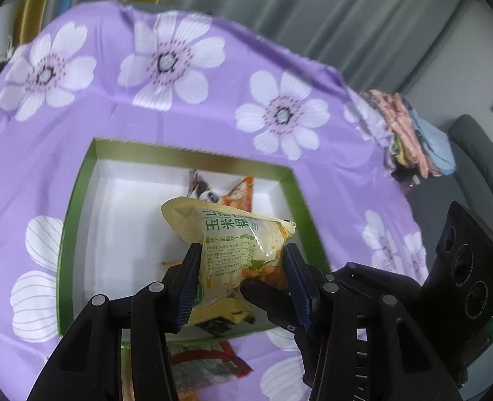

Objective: Organize snacks
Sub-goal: 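Carry the corn snack packet with the left tool over the green box, then open the left tool to drop the corn packet into the box, then move the left tool back to the snacks beside the box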

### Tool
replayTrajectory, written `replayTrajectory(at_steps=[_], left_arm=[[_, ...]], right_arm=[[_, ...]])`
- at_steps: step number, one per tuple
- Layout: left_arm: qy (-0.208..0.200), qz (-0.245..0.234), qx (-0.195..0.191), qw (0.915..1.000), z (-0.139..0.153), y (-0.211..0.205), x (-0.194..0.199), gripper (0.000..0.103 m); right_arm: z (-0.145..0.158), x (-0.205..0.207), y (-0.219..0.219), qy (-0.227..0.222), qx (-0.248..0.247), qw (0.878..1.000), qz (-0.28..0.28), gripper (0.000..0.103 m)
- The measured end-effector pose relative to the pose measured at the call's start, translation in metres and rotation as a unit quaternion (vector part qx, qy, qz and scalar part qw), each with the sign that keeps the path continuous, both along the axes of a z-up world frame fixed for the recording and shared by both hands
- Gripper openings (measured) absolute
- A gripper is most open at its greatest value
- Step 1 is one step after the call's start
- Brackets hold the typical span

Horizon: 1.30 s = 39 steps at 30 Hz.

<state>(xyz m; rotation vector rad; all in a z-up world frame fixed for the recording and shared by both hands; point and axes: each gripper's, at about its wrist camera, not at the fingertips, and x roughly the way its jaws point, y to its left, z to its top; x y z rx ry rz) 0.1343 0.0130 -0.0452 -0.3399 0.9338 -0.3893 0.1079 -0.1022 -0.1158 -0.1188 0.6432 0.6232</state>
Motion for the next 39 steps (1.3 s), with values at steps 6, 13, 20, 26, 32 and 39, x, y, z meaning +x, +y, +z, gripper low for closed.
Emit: replayTrajectory(at_steps=[6, 13, 20, 26, 32, 39], left_arm=[[0.021, 0.003, 0.002, 0.9998, -0.019, 0.001, 0.006, 0.049], [0.021, 0.014, 0.024, 0.9994, -0.023, -0.005, 0.002, 0.049], [-0.010, 0.025, 0.077, 0.9966, -0.010, -0.011, -0.013, 0.082], [-0.042, 0.037, 0.108, 0.9925, 0.008, -0.011, -0.038, 0.083], [-0.071, 0.050, 0.117, 0.9893, 0.026, -0.009, -0.067, 0.095], [-0.085, 0.054, 0.111, 0.9888, 0.043, -0.007, -0.096, 0.098]], right_arm=[[-0.013, 0.011, 0.003, 0.024, -0.002, 1.000, -0.004, 0.019], [-0.016, 0.010, 0.001, 0.026, 0.002, 0.999, -0.021, 0.022], [-0.005, -0.006, -0.014, 0.006, 0.014, 0.999, -0.048, 0.042], [0.004, -0.035, -0.024, -0.019, 0.010, 0.998, -0.062, 0.047], [0.014, -0.071, -0.029, -0.038, 0.014, 0.997, -0.066, 0.069], [0.024, -0.104, -0.034, -0.047, 0.020, 0.996, -0.076, 0.086]])
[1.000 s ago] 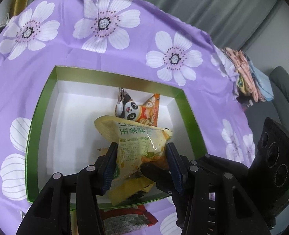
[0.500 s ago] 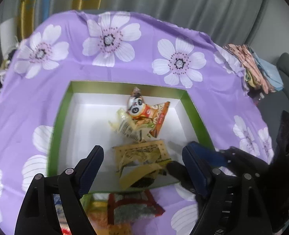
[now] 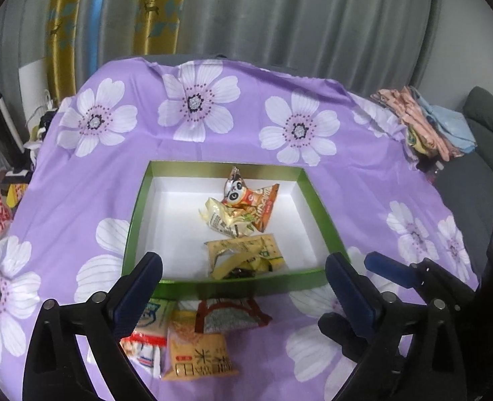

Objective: Organize snacks
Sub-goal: 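Move the left tool back to the snacks beside the box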

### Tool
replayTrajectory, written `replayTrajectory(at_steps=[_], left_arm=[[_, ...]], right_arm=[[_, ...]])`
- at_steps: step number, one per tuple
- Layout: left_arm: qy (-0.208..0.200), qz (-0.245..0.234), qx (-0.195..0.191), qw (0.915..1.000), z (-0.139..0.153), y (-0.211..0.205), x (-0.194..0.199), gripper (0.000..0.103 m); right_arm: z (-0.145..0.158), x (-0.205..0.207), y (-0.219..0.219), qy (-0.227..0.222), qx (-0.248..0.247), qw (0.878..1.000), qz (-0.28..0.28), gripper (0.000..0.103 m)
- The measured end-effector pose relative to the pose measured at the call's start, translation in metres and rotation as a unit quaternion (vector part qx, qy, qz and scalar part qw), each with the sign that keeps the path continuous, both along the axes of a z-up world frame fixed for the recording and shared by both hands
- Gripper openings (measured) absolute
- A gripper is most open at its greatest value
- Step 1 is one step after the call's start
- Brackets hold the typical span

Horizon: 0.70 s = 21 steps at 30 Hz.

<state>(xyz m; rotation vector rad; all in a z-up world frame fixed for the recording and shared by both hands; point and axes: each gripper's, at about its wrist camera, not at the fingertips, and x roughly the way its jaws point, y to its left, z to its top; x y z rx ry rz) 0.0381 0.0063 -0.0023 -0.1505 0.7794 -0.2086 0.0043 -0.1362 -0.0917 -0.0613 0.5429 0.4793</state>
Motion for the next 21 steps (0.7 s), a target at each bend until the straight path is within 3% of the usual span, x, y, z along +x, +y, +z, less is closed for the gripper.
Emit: replayTrajectory(at_steps=[9, 15, 21], left_arm=[[0.011, 0.032, -0.033, 0.9989, 0.005, 0.034, -0.023, 0.098], [0.036, 0.081, -0.038, 0.9954, -0.009, 0.066, -0.036, 0.098], [0.065, 0.087, -0.060, 0.9922, -0.032, 0.082, -0.053, 0.098]], right_arm=[[-0.006, -0.023, -0.007, 0.016, 0.002, 1.000, -0.008, 0.086], [-0.016, -0.029, -0.007, 0.036, 0.000, 0.999, -0.006, 0.086], [-0.028, -0.033, -0.002, 0.056, -0.004, 0.998, 0.005, 0.086]])
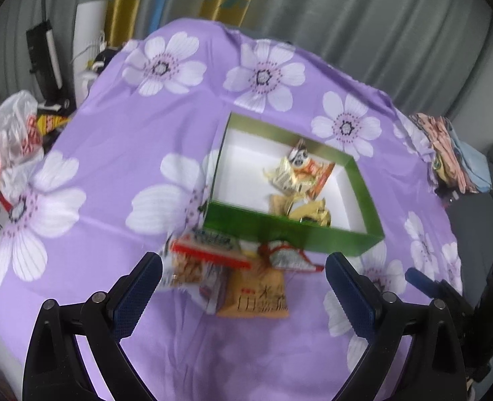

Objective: Organize snacks
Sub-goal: 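Move the left tool back to the snacks beside the box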

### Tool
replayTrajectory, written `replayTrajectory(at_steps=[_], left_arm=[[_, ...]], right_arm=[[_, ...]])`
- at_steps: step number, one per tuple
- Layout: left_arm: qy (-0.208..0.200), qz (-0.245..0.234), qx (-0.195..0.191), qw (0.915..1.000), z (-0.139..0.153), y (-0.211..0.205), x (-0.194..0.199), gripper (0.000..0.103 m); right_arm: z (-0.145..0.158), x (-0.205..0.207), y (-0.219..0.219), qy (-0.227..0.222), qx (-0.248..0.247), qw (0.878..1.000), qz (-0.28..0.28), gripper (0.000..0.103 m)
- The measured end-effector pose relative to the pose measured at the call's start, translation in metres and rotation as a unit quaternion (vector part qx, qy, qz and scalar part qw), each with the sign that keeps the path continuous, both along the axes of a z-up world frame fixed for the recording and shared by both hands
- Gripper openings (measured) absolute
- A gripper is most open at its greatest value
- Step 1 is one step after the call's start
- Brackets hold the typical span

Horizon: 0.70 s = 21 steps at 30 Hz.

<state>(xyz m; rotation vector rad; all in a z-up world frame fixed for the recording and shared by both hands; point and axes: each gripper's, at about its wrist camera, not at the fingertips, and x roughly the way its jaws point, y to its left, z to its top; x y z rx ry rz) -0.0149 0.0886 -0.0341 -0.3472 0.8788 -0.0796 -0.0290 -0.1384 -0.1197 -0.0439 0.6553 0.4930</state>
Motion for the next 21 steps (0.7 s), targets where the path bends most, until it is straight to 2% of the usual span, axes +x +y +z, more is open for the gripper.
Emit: replayTrajectory(at_steps=[4, 11, 14, 21], left_arm=[[0.009, -0.023, -0.027, 0.9993, -0.016, -0.001, -0.010, 0.098], [0.005, -0.086, -0.039, 0.9955, -0.045, -0.021, -0.023, 0.098], [0.000, -0.101, -0.062, 0.9930, -0.052, -0.023, -0.018, 0.098], [-0.009, -0.116, -0.079, 0.9901, -0.065, -0.025, -0.008, 0.098]], right_arm=[[-0.012, 0.000, 0.009, 0.018, -0.007, 1.000, 0.010, 0.086], [-0.037, -0.002, 0.031, 0.038, -0.029, 0.998, 0.039, 0.086], [-0.046, 0.000, 0.037, 0.047, -0.024, 0.997, 0.048, 0.086], [-0.064, 0.010, 0.047, 0.065, -0.012, 0.996, 0.062, 0.086]])
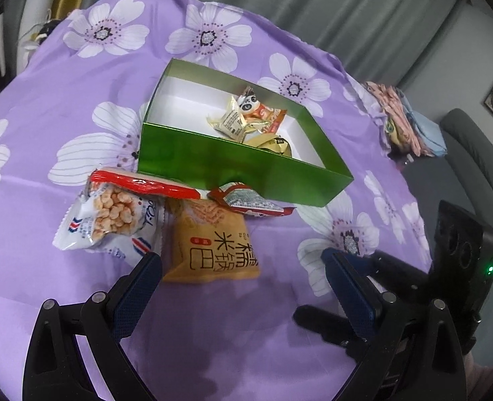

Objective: Organize snacks
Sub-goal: 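Move the left tool back to the snacks beside the box, then grasp the yellow rice-cracker bag with the left tool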

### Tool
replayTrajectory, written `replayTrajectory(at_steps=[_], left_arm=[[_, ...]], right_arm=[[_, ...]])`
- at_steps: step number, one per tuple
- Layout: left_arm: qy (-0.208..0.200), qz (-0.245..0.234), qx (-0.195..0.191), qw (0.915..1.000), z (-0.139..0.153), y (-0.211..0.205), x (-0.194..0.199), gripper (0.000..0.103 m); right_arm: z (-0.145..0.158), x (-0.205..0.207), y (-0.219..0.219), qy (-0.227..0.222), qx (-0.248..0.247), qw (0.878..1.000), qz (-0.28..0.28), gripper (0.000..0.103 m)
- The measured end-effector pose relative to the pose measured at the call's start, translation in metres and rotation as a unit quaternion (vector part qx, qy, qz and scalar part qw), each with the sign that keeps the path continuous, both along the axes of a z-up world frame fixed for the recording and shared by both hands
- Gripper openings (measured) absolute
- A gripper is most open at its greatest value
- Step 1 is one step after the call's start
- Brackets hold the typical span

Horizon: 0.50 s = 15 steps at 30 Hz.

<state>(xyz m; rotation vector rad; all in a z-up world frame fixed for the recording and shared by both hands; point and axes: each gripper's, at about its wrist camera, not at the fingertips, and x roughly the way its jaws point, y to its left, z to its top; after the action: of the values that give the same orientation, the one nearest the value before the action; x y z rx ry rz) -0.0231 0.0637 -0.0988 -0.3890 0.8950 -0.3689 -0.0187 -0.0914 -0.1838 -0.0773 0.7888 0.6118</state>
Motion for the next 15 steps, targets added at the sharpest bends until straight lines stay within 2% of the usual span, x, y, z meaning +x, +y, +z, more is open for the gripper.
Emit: replayTrajectory(at_steps=[7, 10, 13, 15], left_arm=[[0.011, -0.007, 0.025, 0.9996, -0.013, -0.008, 0.015, 0.098], [0.016, -0.012, 0.026, 0.9995, -0.017, -0.010, 0.018, 0.089], [0.023, -0.013, 0.027, 0.9993, -0.021, -0.010, 0.022, 0.087], [0.026, -0.016, 0.023, 0.9993, -0.022, -0.009, 0.024, 0.079]], right_arm=[[-0.011, 0.015, 0.015, 0.010, 0.009, 1.000, 0.026, 0.083], [-0.013, 0.021, 0.022, 0.013, 0.008, 0.999, 0.035, 0.080], [-0.016, 0.027, 0.031, 0.016, -0.003, 0.999, 0.044, 0.078], [-0.018, 0.031, 0.034, 0.019, -0.009, 0.998, 0.051, 0.073]])
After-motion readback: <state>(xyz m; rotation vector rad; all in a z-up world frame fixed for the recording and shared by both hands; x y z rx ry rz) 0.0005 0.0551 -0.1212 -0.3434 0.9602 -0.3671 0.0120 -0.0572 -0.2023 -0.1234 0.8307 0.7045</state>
